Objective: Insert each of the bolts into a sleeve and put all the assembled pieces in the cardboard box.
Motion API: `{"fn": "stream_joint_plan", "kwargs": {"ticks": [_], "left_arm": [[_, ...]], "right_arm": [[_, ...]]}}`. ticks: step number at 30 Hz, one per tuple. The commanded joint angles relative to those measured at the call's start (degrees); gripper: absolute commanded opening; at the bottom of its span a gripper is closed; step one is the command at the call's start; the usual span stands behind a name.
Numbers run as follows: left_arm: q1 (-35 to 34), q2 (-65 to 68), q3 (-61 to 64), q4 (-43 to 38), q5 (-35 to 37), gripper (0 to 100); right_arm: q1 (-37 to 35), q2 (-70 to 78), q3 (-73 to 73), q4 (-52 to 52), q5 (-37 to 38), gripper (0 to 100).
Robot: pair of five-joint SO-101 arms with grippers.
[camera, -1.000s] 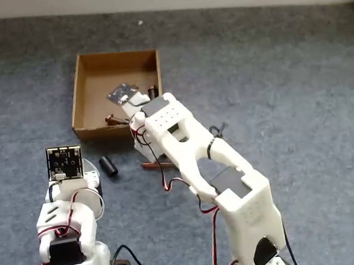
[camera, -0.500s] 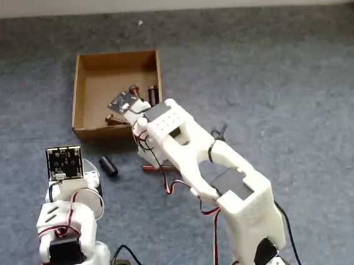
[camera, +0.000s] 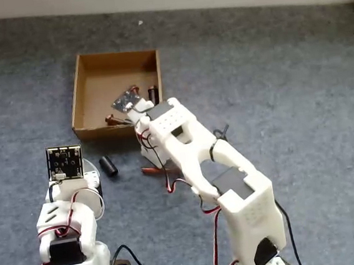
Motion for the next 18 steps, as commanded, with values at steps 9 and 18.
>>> {"fn": "stream_joint_plan", "kwargs": {"ticks": [9, 18], "left_arm": [[-0.6, -0.5, -0.2, -1.3, -1.0, 6], [-0.2, -0.4, -2.9, -1.4, -5.3, 6]], "right_arm": [[1.0, -33.5, 10.6, 9.3, 0.2, 0.5], [9.8, -58.7, 40.0, -3.8, 0.0, 0.5]]}}
